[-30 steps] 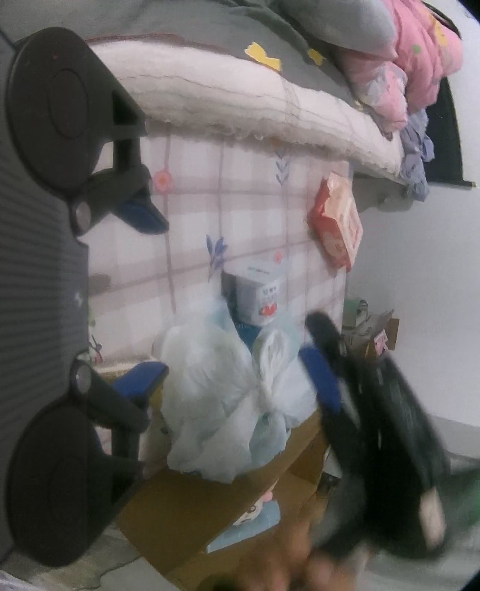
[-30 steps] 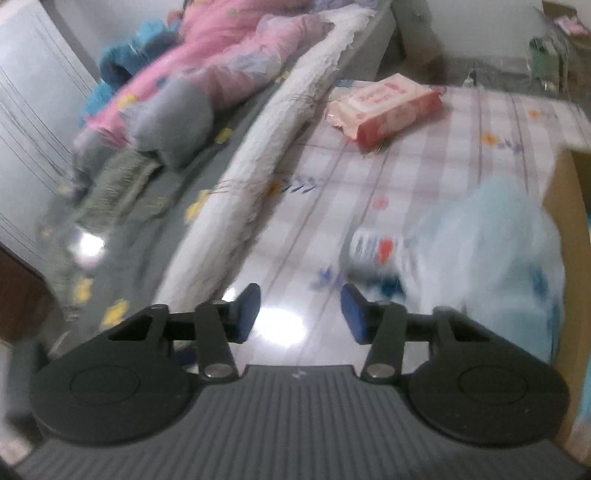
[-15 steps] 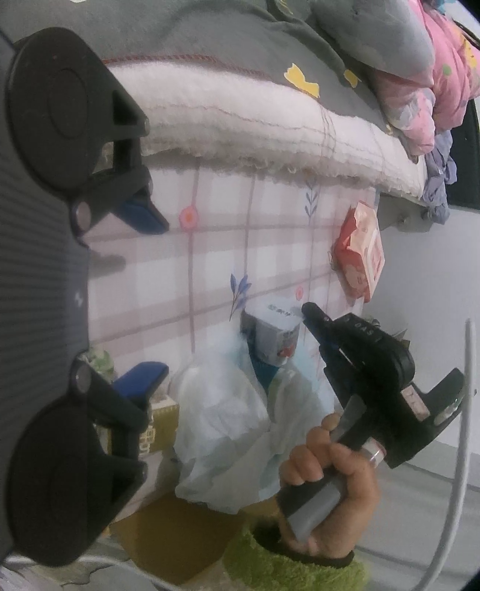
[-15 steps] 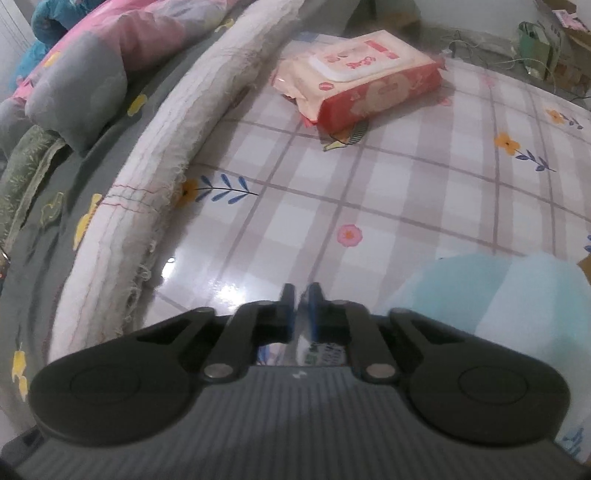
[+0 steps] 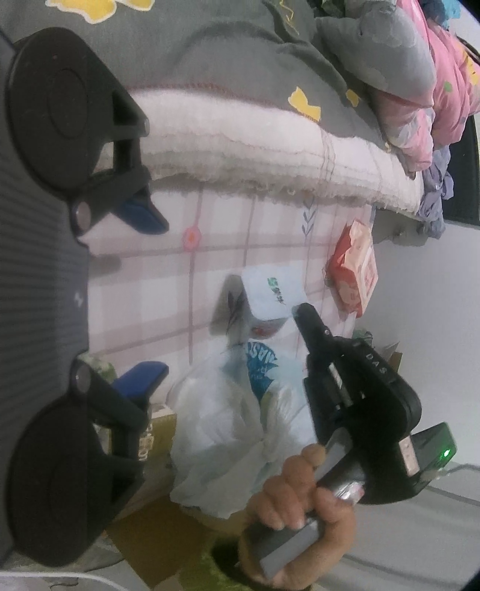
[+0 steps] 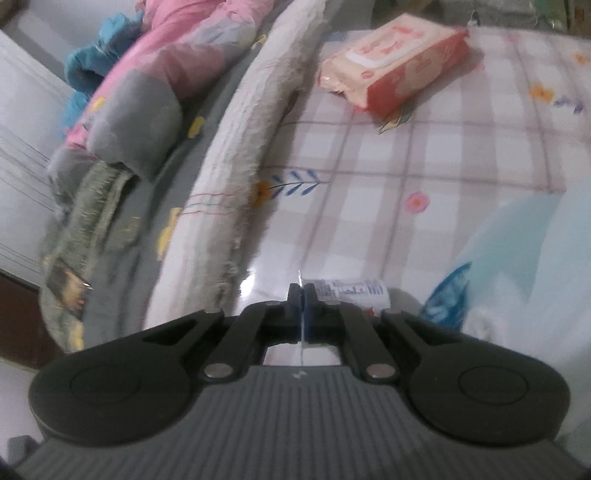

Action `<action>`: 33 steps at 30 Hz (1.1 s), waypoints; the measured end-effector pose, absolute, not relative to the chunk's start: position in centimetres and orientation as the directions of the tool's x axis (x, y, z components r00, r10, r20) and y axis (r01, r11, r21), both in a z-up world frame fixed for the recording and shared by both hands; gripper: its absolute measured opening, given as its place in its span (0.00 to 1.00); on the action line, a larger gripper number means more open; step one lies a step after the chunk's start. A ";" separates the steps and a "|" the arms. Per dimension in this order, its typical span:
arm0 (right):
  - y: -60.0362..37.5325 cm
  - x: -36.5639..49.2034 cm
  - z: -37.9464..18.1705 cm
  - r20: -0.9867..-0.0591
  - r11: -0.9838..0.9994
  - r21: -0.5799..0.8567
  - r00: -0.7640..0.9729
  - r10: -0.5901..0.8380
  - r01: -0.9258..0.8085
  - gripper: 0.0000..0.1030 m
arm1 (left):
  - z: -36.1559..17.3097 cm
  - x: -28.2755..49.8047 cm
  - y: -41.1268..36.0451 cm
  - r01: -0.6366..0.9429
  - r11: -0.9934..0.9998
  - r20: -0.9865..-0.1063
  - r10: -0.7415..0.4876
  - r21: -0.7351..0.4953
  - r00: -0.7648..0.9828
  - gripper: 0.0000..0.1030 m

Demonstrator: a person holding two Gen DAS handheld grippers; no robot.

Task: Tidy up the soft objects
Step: 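Grasp the white yogurt cup by its lid with the right tool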

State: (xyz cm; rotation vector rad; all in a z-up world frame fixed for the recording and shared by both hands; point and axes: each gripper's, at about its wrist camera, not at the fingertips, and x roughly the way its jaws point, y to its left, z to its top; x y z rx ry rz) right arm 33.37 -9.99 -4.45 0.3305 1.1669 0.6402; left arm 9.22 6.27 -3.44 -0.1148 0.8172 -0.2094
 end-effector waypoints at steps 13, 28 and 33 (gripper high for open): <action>-15.5 32.6 -8.2 -0.634 0.655 0.753 0.202 0.747 -0.056 0.04 | -2.8 11.6 5.0 0.154 0.981 -0.696 -0.190 -0.114 0.692 0.74; -15.8 33.6 -6.4 -0.710 0.745 0.653 0.231 0.665 -0.137 0.25 | -4.6 17.1 1.8 0.219 0.974 -0.704 -0.202 -0.067 0.681 0.74; -14.7 35.0 -7.7 -0.715 0.742 0.658 0.200 0.670 -0.129 0.27 | -5.4 18.0 1.0 0.227 0.973 -0.707 -0.190 -0.042 0.682 0.72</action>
